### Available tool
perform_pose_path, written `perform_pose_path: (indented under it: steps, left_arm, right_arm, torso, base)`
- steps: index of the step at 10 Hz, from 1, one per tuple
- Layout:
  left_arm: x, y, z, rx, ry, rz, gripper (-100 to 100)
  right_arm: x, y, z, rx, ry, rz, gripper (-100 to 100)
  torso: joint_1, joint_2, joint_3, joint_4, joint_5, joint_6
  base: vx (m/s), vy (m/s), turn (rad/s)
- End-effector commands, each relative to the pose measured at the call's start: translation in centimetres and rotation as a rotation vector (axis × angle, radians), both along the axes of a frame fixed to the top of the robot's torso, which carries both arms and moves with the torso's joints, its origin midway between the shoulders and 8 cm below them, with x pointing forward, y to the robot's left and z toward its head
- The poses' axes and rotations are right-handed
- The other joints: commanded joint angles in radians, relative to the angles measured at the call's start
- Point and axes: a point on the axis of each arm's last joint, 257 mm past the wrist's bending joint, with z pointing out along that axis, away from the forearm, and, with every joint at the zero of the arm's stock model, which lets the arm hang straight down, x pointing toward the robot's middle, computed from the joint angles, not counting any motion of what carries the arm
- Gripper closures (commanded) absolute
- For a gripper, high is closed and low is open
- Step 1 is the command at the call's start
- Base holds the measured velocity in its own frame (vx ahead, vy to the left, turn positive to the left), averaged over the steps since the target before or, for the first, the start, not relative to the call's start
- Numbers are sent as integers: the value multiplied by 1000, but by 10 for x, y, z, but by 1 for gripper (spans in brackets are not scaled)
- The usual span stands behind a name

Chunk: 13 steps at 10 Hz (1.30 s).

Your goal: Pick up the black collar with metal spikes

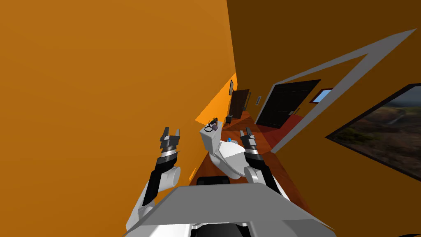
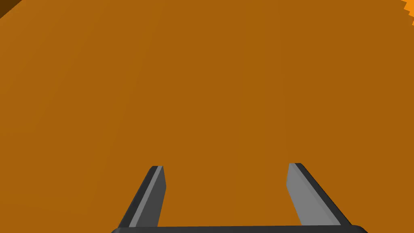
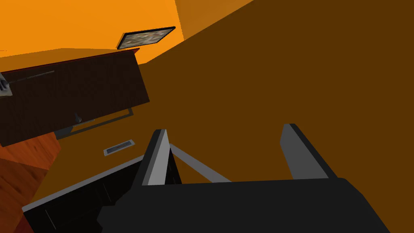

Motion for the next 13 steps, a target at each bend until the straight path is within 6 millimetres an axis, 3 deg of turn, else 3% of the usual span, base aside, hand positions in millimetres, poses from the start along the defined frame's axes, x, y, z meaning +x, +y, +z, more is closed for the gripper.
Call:
perform_pose_path:
  steps: [1,10,13]
  left_arm:
    - [6,-3,-4,17,18,-19,-100]
    - [78,-12,-60,82,246,-138,-100]
    - [92,-11,-72,90,298,-151,-100]
  right_arm:
    - [0,0,0,0,0,0,0]
    - [0,0,0,0,0,0,0]
    - [0,0,0,0,0,0,0]
  torso:
    - [0,0,0,0,0,0]
    - [-2,3,1,1,0,0]
    - [-2,2,1,1,0,0]
  base:
    - [-2,-13,-45]
    - [-31,-37,-90]
    - [-37,-25,-79]
